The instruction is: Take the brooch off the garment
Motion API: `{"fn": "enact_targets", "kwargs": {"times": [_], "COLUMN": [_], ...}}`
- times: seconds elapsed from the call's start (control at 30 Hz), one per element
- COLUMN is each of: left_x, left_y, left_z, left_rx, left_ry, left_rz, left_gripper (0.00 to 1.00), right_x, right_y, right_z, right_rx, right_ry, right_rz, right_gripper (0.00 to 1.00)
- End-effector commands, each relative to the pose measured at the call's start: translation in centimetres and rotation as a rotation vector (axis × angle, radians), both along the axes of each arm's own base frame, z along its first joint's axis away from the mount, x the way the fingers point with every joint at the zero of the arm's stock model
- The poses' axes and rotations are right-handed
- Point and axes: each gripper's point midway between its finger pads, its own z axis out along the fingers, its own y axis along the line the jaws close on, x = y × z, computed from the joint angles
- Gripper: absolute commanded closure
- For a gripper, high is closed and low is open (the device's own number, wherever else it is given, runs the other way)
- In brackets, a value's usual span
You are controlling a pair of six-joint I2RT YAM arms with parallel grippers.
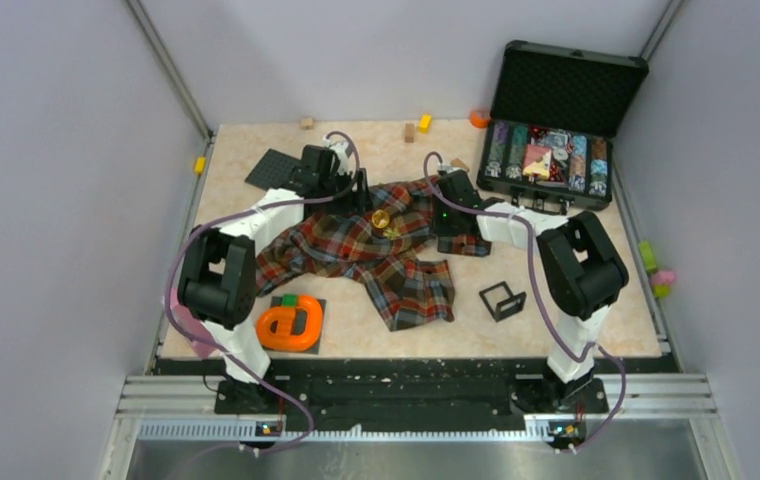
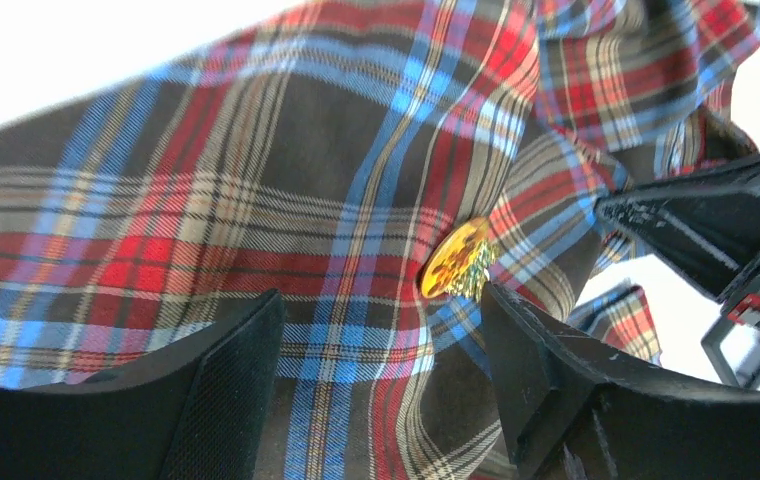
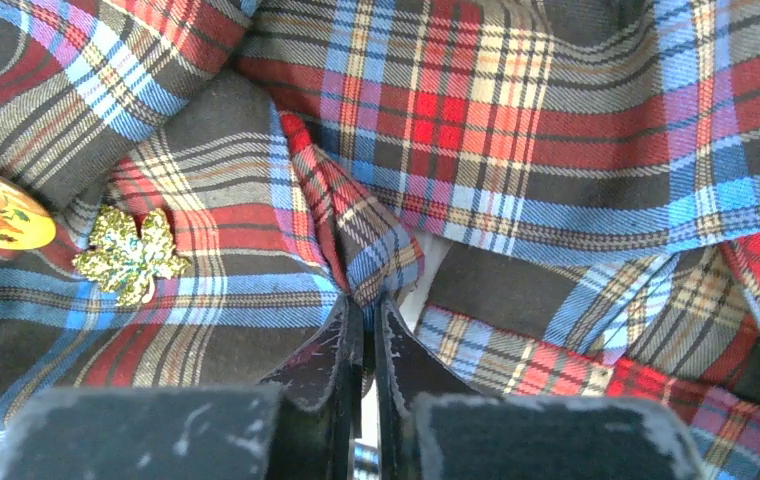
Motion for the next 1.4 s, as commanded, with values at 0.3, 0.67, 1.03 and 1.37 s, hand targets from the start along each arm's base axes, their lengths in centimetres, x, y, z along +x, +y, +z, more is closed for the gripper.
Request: {"fn": "enact_targets", "kwargs": {"times": [0.3,0.67,1.03,1.37], "left_x": [-4.6,-6.8,-6.3,-2.4], "left_y": [-3.2,-5.3,-6.1,-5.8], "left_z": [-1.2,-2.8,3.8,22.4], "left_rx": [-0.244,-0.325,-0.382,-0.358], "left_ry": [0.169,0.258,0.086,-0.362], "left_rz": [-0.244,-0.336,-0.366,-0.312], "left_gripper": [0.31,0.48,1.00,1.00], "right_x": [-2.9,-4.6,-4.8,-1.6], "right_y": [-1.5,-2.6,-4.1,-3.7], "right_z": [5.6,7.4,9.4,26.8], "right_rx": [0.036,0.035,-0.018,0.077], "right_ry": [-0.112,-0.142,-0.201,-0.538], "right_rz": [0.051,0.065,0.061,0.011], "right_gripper": [1.00,1.00,1.00,1.00]}}
